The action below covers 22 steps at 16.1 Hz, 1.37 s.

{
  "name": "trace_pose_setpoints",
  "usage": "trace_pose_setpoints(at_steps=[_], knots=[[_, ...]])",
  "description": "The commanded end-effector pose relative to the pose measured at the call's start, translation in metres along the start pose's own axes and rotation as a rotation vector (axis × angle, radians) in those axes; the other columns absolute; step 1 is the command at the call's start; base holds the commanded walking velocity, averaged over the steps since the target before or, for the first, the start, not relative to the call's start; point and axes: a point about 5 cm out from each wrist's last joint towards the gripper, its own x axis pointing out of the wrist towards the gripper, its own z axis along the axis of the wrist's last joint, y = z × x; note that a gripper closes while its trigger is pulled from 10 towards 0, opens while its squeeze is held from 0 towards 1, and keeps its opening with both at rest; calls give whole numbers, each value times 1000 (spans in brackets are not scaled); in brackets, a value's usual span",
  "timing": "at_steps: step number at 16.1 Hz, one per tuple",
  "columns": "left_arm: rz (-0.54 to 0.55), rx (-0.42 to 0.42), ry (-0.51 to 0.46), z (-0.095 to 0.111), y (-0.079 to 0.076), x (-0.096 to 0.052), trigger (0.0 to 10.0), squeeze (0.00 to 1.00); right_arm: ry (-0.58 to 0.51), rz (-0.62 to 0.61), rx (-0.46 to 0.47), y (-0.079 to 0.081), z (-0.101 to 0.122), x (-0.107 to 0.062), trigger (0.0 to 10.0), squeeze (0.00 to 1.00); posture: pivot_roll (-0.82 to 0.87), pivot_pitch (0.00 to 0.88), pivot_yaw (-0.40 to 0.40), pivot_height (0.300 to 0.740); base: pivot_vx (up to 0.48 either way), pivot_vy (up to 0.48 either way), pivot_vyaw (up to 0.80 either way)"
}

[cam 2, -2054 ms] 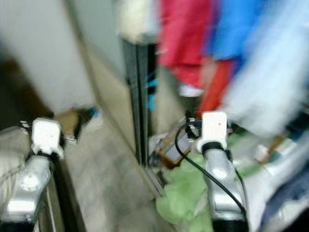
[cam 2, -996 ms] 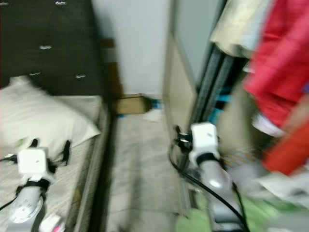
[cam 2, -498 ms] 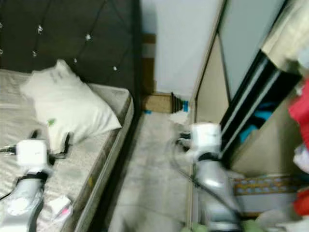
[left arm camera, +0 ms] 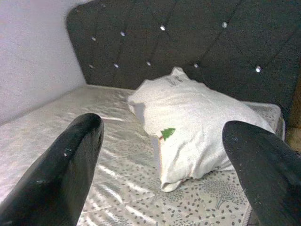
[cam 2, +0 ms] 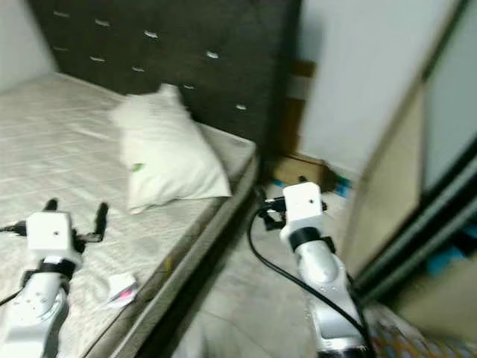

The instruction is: Clean up the room

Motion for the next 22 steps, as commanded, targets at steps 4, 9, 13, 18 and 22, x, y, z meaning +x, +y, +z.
trace_pose_setpoints(at_steps=[4, 9, 13, 18, 22], knots=[[-10, 4, -4, 2, -5, 1, 10000, 0, -15, 12, 0, -2, 4, 4, 10000, 0, -43, 60, -56, 740, 0, 0, 800], [-13, 5, -7, 3, -6, 2, 10000, 0, -22, 30, 3, 1, 5, 4, 10000, 0, -43, 62, -54, 740, 0, 0, 800], [-23, 4, -6, 3, -7, 3, 10000, 0, -40, 13, -2, 0, 8, 5, 10000, 0, -38, 63, -50, 740, 0, 0, 800], [-28, 8, -15, 4, -6, 7, 10000, 0, -46, 29, -12, -1, 9, 9, 10000, 0, -39, 53, -49, 740, 0, 0, 800], [-34, 8, -16, 4, -7, 9, 10000, 0, -53, 45, -13, 4, 10, 10, 10000, 0, -36, 43, -47, 740, 0, 0, 800]])
